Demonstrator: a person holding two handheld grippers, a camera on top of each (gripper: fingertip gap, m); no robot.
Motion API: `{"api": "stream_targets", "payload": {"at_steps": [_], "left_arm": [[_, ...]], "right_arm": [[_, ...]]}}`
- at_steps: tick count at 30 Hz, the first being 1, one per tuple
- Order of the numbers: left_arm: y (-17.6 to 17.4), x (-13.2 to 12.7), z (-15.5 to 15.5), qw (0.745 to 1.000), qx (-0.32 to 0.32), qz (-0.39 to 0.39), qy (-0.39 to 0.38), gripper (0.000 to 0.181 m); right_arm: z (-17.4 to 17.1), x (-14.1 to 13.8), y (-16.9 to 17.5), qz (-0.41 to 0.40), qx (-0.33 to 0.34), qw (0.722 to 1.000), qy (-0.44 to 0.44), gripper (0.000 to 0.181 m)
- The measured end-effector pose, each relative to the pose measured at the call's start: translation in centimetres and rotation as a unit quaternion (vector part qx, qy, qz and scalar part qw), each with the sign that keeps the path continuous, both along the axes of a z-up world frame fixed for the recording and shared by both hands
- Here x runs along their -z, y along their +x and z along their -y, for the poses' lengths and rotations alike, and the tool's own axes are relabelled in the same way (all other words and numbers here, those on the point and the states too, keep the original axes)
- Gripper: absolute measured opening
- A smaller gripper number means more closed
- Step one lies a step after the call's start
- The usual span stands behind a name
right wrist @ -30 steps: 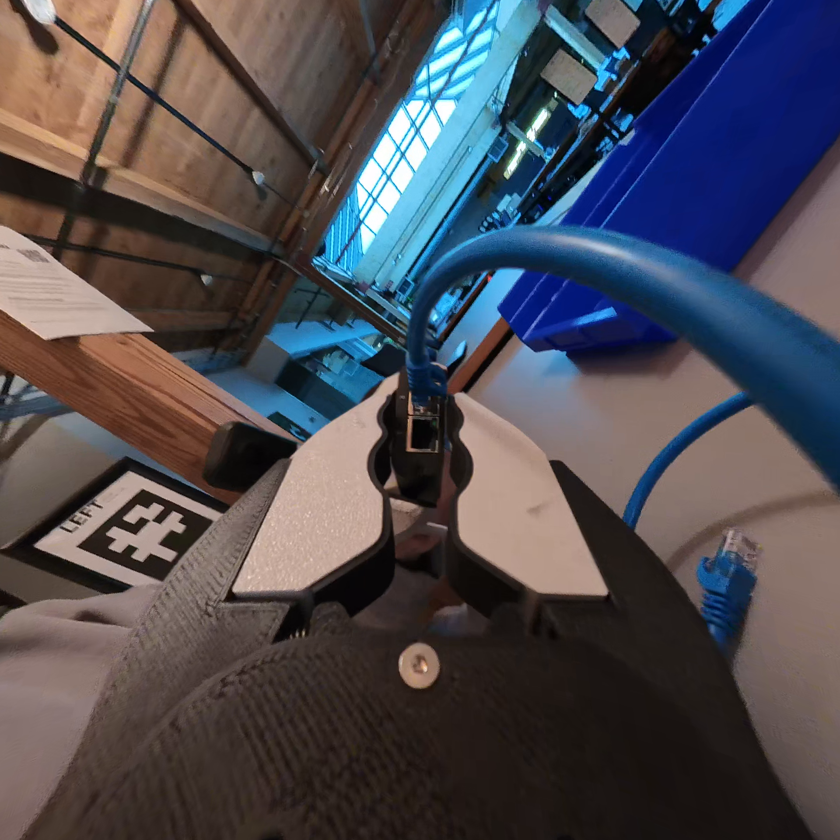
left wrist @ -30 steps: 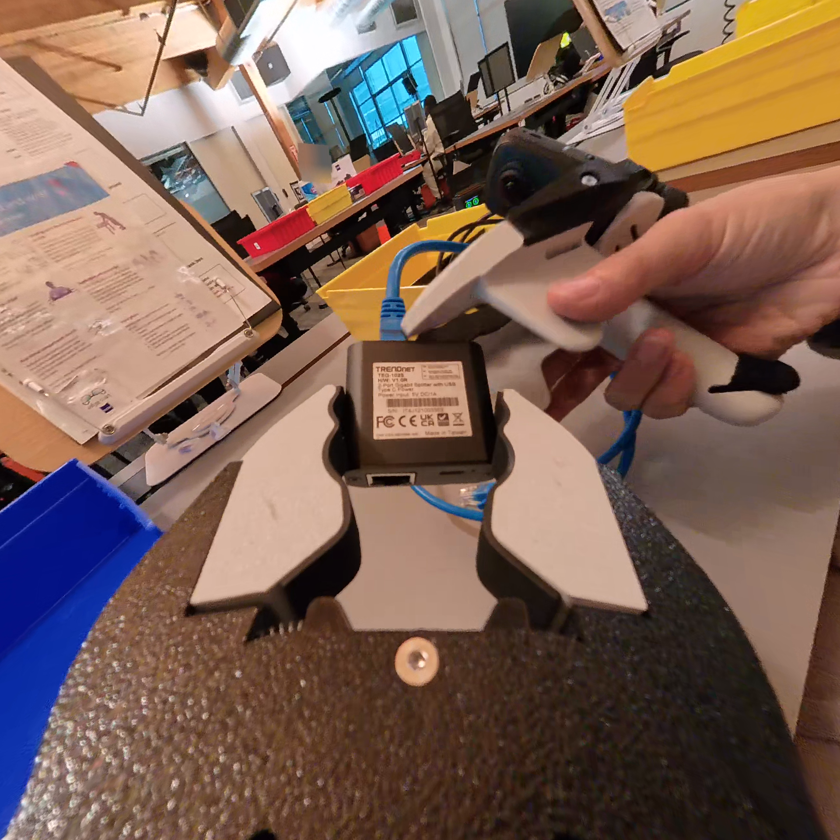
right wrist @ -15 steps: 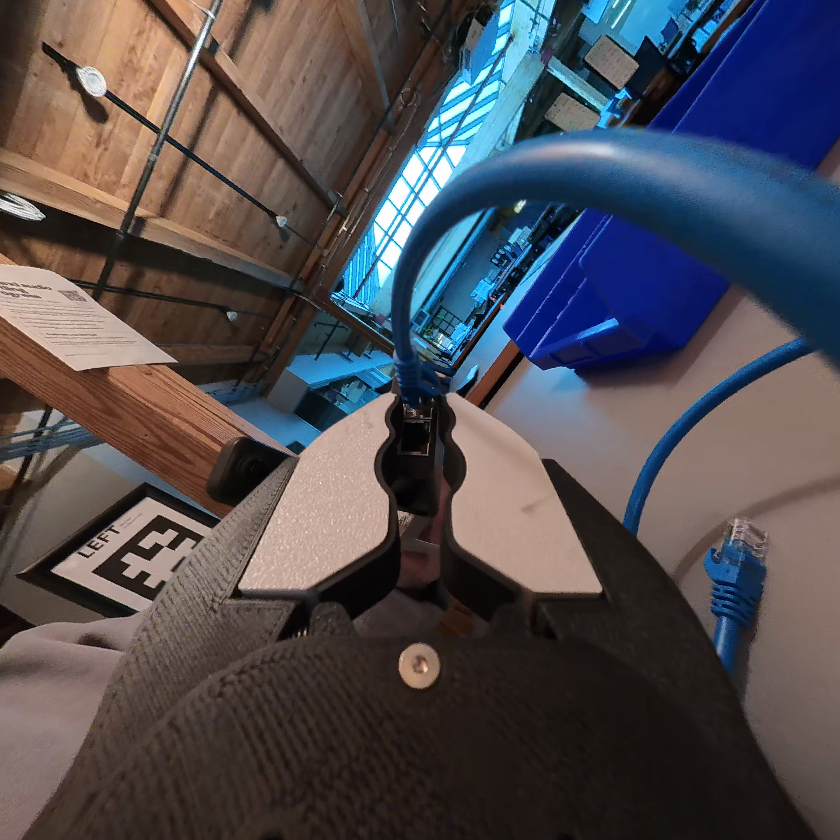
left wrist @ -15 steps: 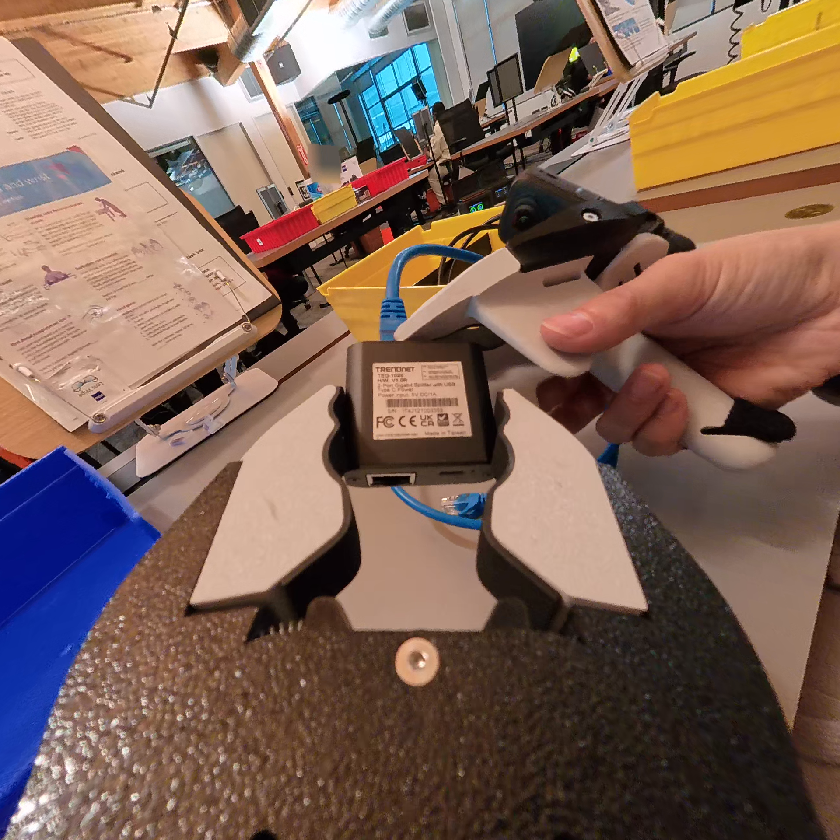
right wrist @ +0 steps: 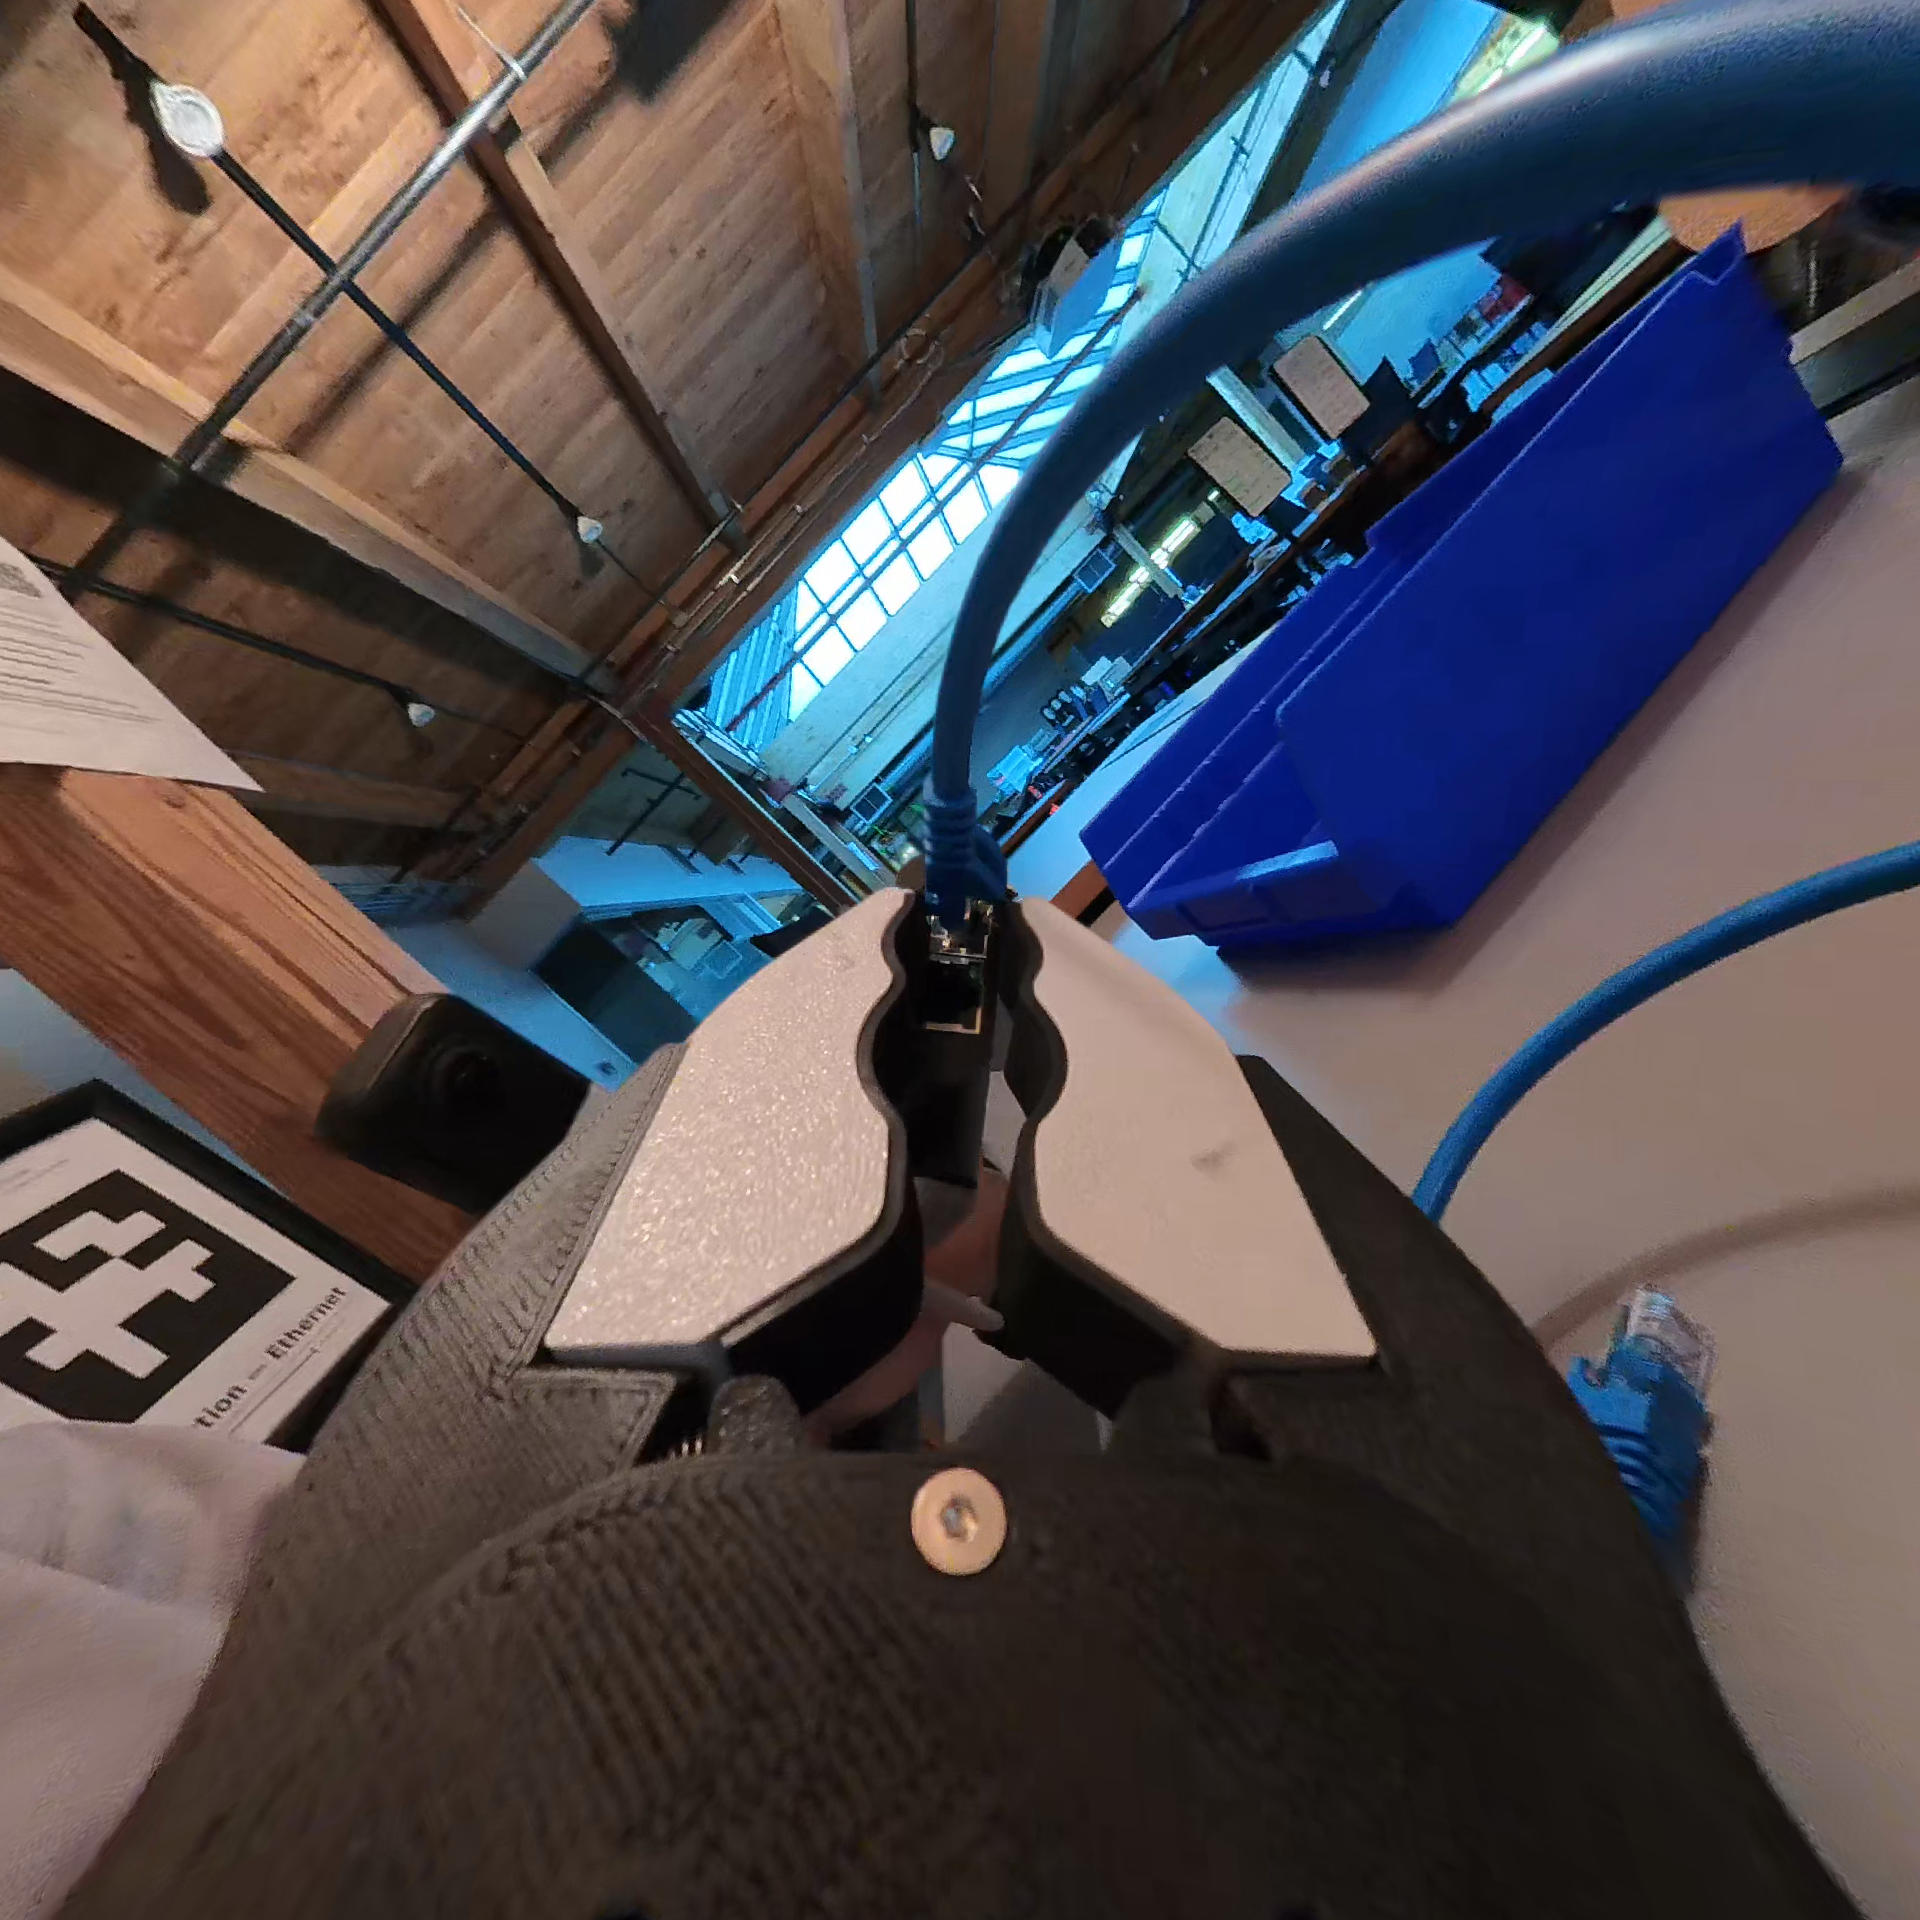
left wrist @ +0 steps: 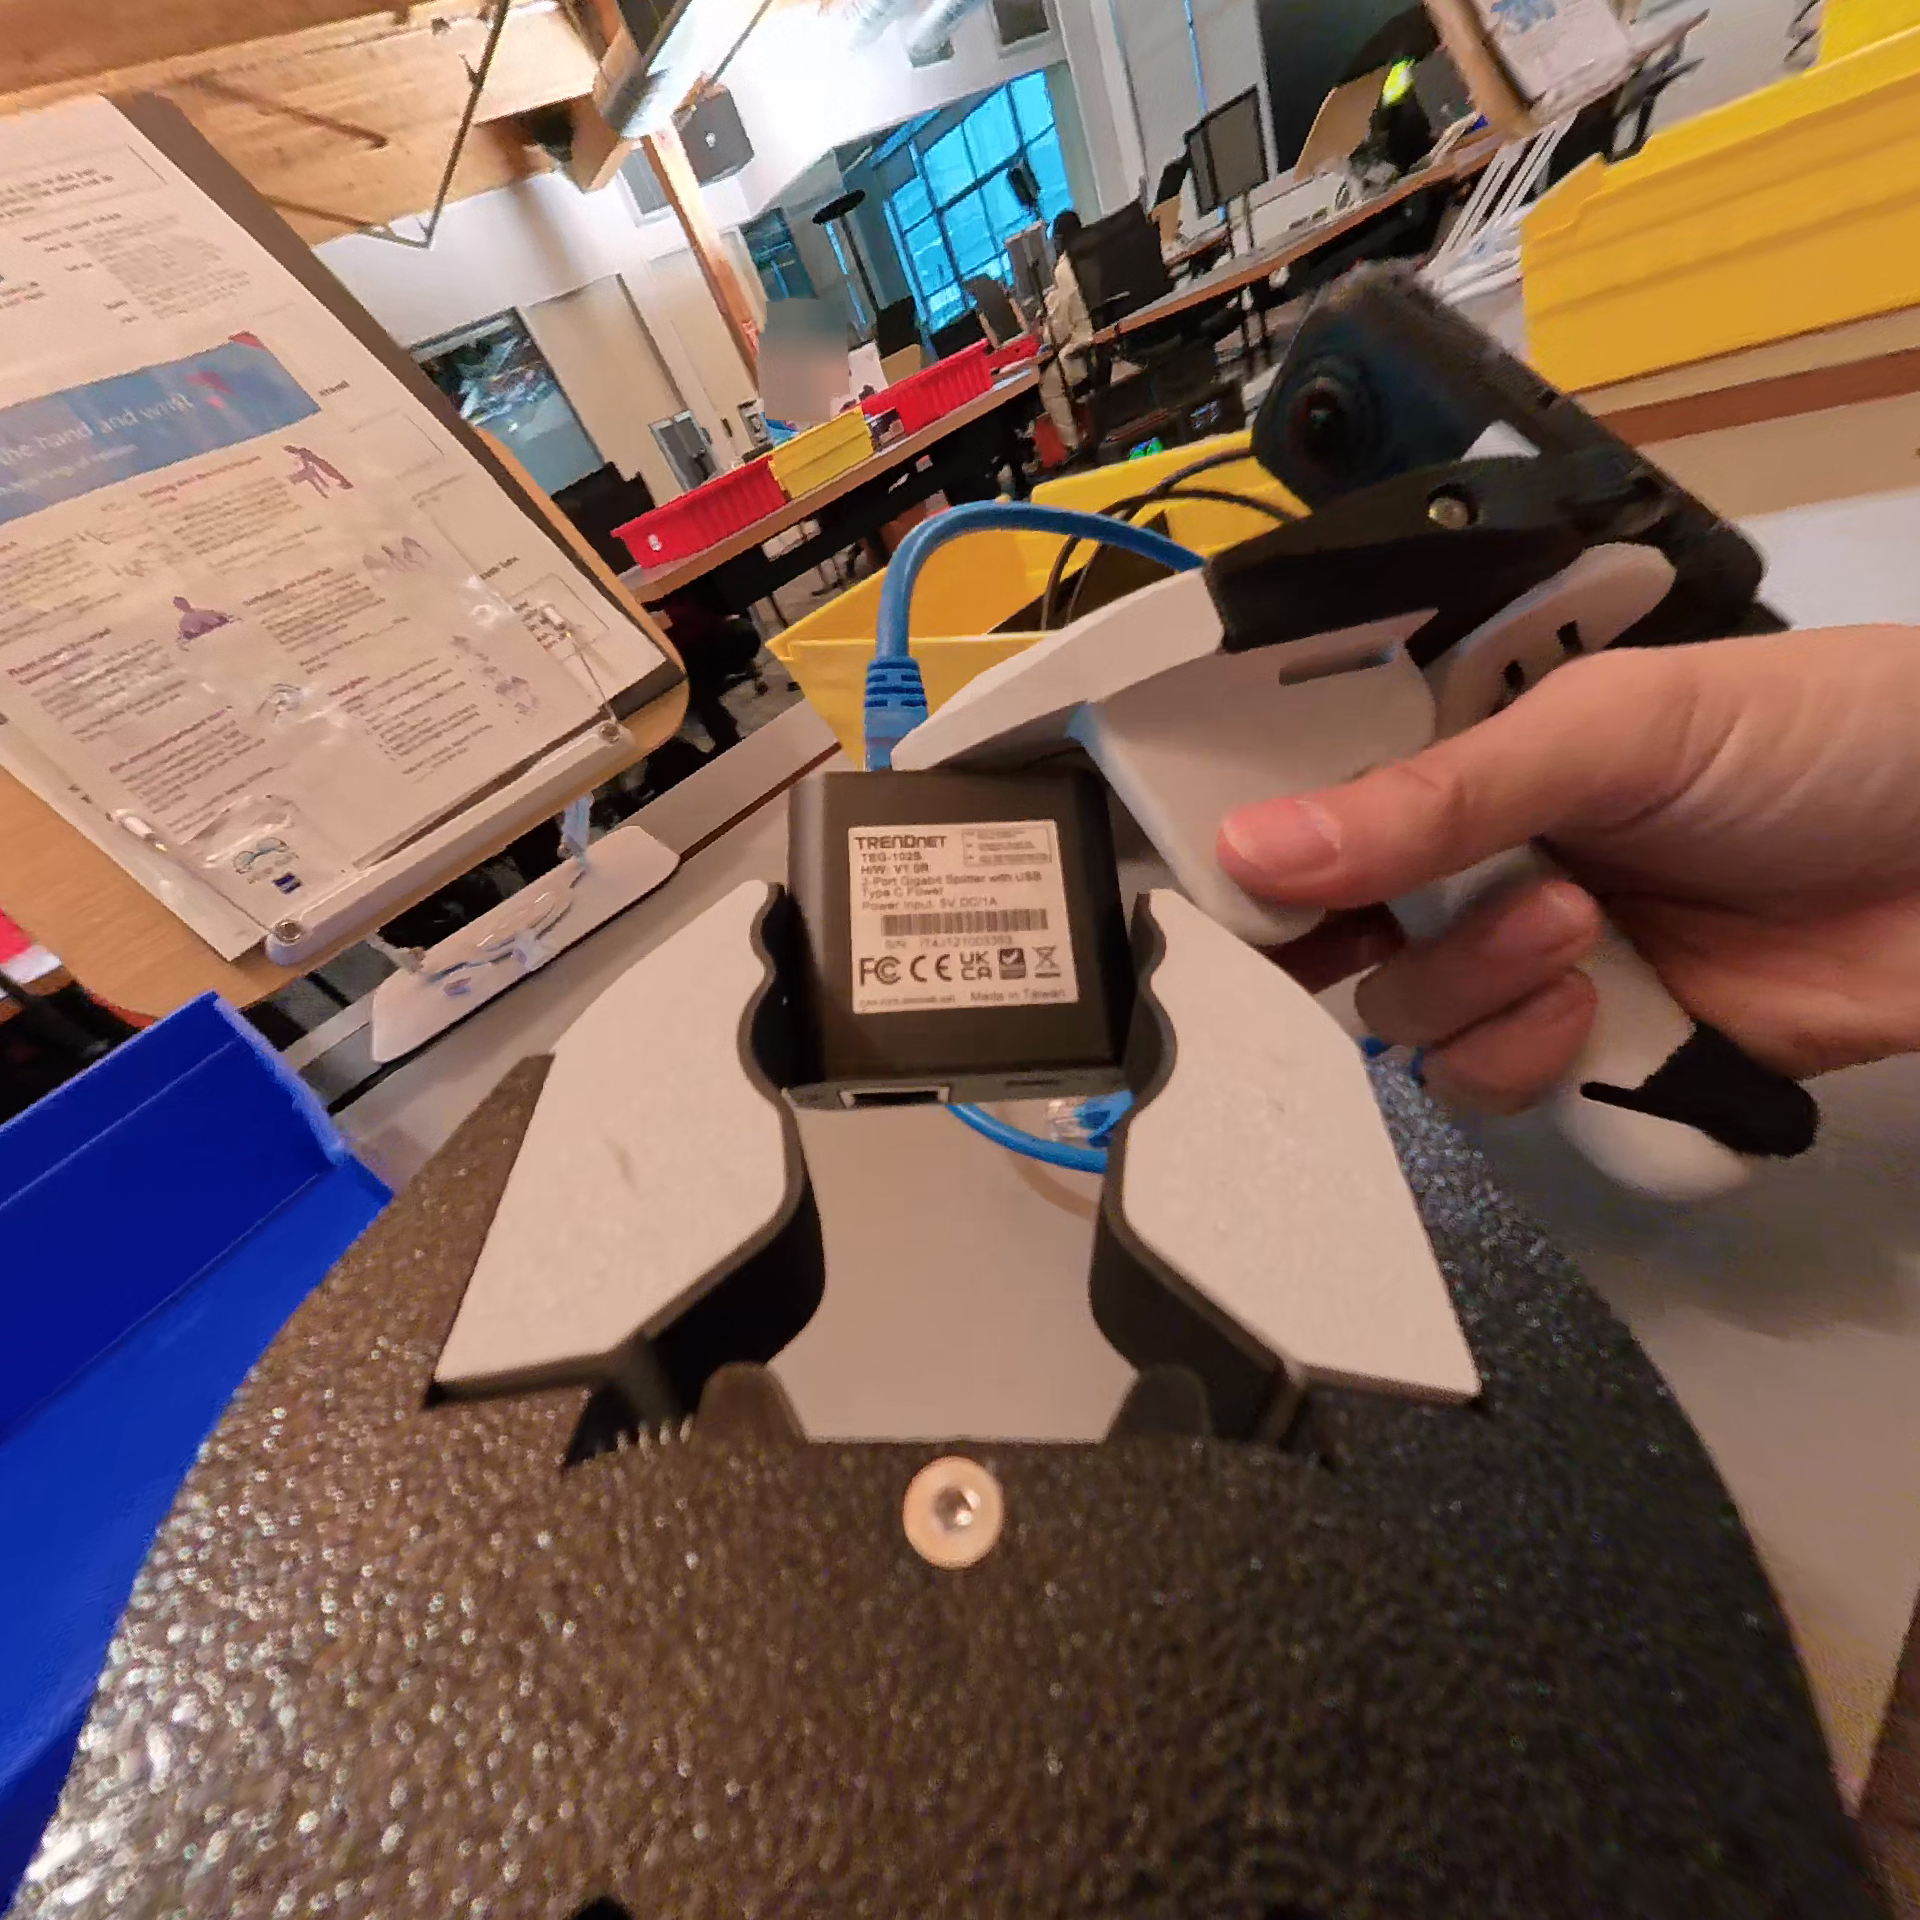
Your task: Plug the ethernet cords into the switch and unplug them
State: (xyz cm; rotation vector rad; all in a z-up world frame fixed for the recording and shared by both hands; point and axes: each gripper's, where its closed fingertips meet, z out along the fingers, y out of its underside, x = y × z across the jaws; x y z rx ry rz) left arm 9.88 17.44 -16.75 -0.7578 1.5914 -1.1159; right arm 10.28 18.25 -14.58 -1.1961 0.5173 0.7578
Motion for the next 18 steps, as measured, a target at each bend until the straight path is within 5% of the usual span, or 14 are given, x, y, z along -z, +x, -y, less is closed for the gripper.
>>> {"api": "stream_targets", "payload": {"at_steps": [9,15,18], "left_arm": [[-0.1,-0.9,0.1,0.994,-0.049,0.063,0.070,0.061],[-0.2,-1.4,0.4,0.997,-0.023,0.065,0.021,0.061],[-0.3,-2.2,-0.4,0.977,-0.090,0.109,0.159,0.061]], "right_arm": [[0.3,-1.1,-0.5,0.090,0.008,0.996,0.005,0.013],[0.5,-1.7,-0.8,0.156,0.026,0.987,-0.017,0.016],[0.6,-2.5,-1.3,0.143,0.011,0.990,0.007,0.016]]}}
